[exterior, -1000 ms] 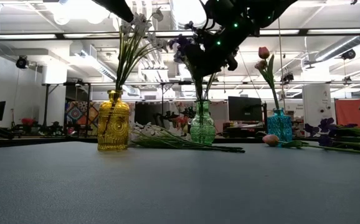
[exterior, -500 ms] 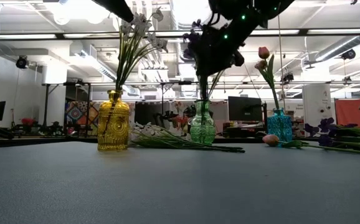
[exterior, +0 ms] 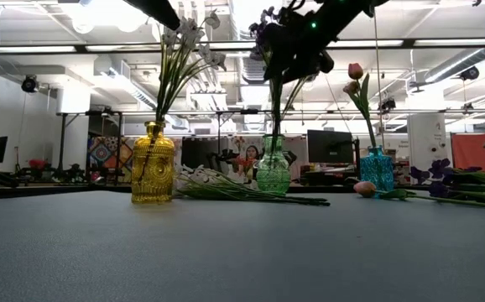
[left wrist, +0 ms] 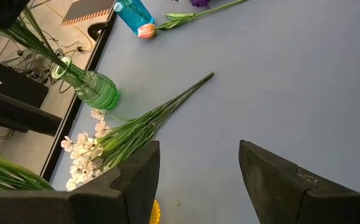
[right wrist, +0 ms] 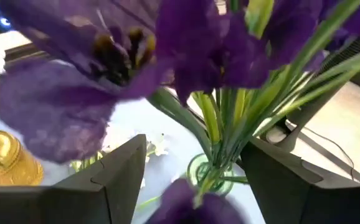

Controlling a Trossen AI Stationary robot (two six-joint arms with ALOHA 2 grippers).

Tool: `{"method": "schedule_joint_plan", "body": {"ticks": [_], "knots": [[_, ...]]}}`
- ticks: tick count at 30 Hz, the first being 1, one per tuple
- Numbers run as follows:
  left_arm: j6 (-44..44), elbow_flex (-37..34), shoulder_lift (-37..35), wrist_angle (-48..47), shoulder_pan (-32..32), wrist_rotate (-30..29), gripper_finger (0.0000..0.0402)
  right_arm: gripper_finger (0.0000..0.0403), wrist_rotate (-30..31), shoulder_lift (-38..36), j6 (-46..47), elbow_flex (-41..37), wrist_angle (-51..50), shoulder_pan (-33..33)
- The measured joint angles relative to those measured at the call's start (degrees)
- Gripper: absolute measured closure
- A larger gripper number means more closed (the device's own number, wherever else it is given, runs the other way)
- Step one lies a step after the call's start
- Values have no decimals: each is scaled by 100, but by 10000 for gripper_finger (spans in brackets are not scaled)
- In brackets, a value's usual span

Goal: Sort flowers into vase by color
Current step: Put the left purple flowers into the green vase

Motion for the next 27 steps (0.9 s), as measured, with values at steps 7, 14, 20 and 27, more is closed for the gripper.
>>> {"method": "schedule_joint_plan", "body": {"ticks": [7, 14, 20, 27], "knots": [[-44, 0, -2, 3, -1, 0, 200, 123, -30, 181, -92, 0, -81, -84], [-44, 0, -2, 1, 1, 0, 200, 80, -117, 201, -92, 2, -321, -108], [-44, 0, -4, 6, -1, 0, 200, 41, -582, 214, -174, 2, -474, -224], [-44, 0, -4, 10, 0, 0, 200, 37, -622, 184, -622, 33, -416, -203]]}}
